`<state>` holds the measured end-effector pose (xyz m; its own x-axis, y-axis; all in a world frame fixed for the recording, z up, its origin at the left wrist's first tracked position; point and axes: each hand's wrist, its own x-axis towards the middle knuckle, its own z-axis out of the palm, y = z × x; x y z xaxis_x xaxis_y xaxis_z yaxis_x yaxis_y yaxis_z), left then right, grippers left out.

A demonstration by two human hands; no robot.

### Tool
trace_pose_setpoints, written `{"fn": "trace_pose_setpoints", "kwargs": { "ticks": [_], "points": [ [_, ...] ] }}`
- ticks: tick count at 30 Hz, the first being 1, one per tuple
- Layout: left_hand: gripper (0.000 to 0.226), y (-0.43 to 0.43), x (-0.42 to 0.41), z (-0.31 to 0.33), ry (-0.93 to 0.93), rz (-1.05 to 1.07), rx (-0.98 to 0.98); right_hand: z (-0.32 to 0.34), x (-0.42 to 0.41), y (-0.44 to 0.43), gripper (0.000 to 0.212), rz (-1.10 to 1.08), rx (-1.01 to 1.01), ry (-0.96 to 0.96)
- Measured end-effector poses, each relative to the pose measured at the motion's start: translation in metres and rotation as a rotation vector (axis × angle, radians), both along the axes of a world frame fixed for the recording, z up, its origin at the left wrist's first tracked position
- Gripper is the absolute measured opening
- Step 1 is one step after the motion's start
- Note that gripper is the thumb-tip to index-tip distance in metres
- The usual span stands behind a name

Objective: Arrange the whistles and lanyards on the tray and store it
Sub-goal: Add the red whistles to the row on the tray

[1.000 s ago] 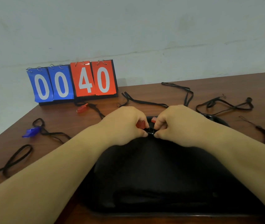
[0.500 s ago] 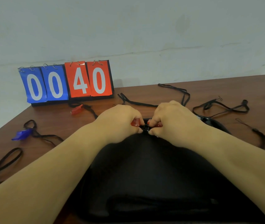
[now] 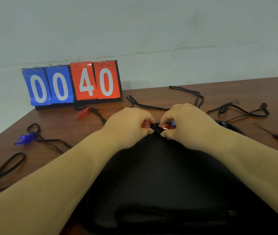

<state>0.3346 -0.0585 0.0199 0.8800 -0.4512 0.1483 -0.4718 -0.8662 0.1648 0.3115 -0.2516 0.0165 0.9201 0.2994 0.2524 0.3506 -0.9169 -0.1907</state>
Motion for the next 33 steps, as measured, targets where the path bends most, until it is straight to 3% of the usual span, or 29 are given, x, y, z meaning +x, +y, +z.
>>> {"fn": "trace_pose_setpoints", "kwargs": {
  "ticks": [13, 20, 28, 33],
  "points": [
    [0.029, -0.002, 0.000, -0.004, -0.041, 0.013, -0.021, -0.003, 0.002, -0.003, 0.026, 0.009, 0.005, 0.000],
    [0.049, 0.002, -0.004, 0.003, -0.036, 0.000, -0.042, -0.001, 0.002, -0.005, 0.023, 0.020, 0.040, 0.012],
    [0.062, 0.009, -0.018, 0.020, 0.185, -0.068, -0.286, 0.012, -0.020, -0.007, 0.016, 0.099, 0.609, 0.035],
    [0.064, 0.012, -0.028, 0.025, 0.292, -0.104, -0.378, 0.014, -0.026, -0.001, 0.015, 0.127, 0.698, 0.028]
  ]
}}
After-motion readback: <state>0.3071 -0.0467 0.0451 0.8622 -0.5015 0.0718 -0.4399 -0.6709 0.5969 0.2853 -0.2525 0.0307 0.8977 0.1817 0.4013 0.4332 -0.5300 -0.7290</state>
